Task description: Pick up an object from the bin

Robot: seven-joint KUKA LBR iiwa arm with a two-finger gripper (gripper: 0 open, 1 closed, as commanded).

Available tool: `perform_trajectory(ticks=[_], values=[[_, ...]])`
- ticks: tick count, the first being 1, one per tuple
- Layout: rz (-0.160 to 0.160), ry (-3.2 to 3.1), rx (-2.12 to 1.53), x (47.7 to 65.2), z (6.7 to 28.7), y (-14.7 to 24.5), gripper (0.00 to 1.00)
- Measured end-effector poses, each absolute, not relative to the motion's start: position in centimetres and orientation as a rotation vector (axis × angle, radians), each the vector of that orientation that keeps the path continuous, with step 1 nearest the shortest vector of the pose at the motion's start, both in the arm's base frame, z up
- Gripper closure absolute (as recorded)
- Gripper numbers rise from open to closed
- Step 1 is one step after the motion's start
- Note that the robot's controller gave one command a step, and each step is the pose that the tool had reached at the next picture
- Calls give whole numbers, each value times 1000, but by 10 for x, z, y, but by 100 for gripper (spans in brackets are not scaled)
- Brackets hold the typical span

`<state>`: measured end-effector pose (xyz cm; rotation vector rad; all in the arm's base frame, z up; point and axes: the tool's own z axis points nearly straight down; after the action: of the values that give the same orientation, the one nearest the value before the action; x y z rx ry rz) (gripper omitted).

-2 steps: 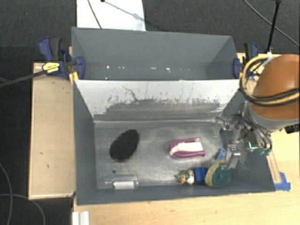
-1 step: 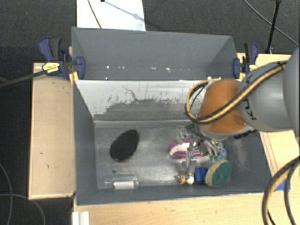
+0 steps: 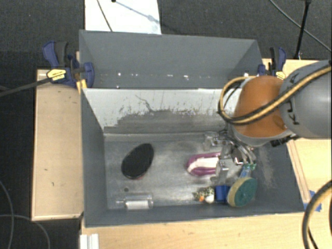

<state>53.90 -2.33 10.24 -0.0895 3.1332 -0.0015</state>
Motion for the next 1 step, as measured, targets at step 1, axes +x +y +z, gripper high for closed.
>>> perform_trajectory(ticks=[1], values=[[-1,3133,-149,550,105,-29,0]])
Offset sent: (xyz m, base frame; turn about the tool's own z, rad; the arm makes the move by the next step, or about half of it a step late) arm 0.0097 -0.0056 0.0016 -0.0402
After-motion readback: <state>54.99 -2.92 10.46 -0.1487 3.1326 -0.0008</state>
